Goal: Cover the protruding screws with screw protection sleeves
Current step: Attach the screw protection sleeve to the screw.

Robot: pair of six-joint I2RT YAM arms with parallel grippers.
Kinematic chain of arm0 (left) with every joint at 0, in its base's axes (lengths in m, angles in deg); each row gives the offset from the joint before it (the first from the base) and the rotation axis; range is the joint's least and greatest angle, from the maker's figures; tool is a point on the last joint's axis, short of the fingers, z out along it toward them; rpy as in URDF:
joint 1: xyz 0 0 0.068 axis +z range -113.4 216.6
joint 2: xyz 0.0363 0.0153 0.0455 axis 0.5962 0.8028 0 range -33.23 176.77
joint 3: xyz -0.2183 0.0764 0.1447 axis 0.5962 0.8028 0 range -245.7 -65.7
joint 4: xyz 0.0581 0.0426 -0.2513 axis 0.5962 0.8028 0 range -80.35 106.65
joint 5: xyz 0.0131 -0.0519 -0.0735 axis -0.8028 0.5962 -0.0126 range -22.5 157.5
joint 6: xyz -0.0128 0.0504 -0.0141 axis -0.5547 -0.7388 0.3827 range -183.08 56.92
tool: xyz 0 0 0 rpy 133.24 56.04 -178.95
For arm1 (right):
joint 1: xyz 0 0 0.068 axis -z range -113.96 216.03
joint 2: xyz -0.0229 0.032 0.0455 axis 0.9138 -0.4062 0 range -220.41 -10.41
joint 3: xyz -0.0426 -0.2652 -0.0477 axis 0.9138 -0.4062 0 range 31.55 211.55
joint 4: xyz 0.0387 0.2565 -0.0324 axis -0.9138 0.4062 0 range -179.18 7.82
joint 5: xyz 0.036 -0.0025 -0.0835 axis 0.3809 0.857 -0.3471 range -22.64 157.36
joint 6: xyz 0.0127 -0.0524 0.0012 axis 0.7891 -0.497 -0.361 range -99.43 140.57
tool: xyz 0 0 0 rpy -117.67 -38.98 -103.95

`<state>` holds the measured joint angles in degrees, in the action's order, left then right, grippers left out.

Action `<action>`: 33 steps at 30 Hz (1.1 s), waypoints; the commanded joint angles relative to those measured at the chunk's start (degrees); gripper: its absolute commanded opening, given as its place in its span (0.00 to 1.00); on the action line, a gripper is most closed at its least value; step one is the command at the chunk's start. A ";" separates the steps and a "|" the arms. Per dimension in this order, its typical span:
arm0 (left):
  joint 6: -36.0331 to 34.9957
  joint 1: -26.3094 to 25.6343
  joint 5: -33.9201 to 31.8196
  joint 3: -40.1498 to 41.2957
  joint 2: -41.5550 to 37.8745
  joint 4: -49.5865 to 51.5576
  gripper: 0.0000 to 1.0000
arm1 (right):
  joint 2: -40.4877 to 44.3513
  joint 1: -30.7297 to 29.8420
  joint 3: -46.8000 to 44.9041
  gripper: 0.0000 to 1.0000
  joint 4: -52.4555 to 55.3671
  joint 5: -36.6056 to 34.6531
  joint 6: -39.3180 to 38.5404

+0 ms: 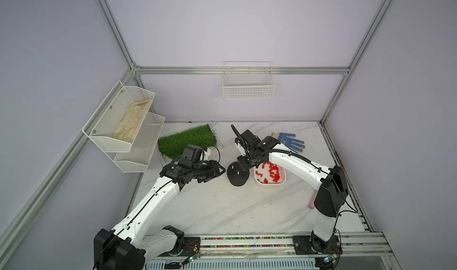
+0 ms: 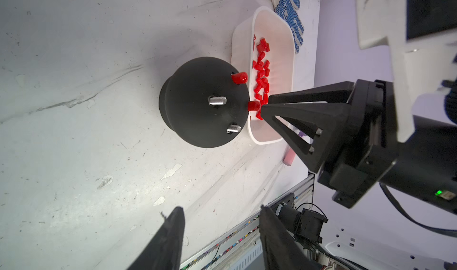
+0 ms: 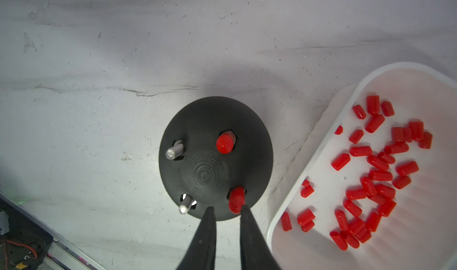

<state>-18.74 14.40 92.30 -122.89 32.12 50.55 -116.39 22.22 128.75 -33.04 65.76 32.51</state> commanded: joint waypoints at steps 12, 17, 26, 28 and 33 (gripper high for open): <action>-0.13 -0.13 0.36 1.82 -1.88 -1.87 0.50 | 1.59 -0.05 -2.84 0.12 -2.49 0.19 0.17; -0.13 -0.08 0.25 1.82 -1.97 -1.82 0.50 | 1.49 0.24 -4.20 0.12 -3.32 0.63 0.43; -0.04 -0.17 0.34 1.90 -2.02 -1.88 0.50 | 2.80 0.47 -3.59 0.15 -3.49 0.60 0.89; -0.08 -0.15 0.35 1.90 -1.93 -1.97 0.50 | 3.58 0.48 -2.89 0.18 -3.49 0.41 1.06; -0.04 -0.21 0.53 1.38 -1.38 -2.06 0.51 | 6.14 0.82 -1.94 0.24 -3.81 -0.14 1.72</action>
<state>-18.72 14.40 92.36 -122.89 31.57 50.45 -113.63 22.68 125.39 -35.88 65.84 33.65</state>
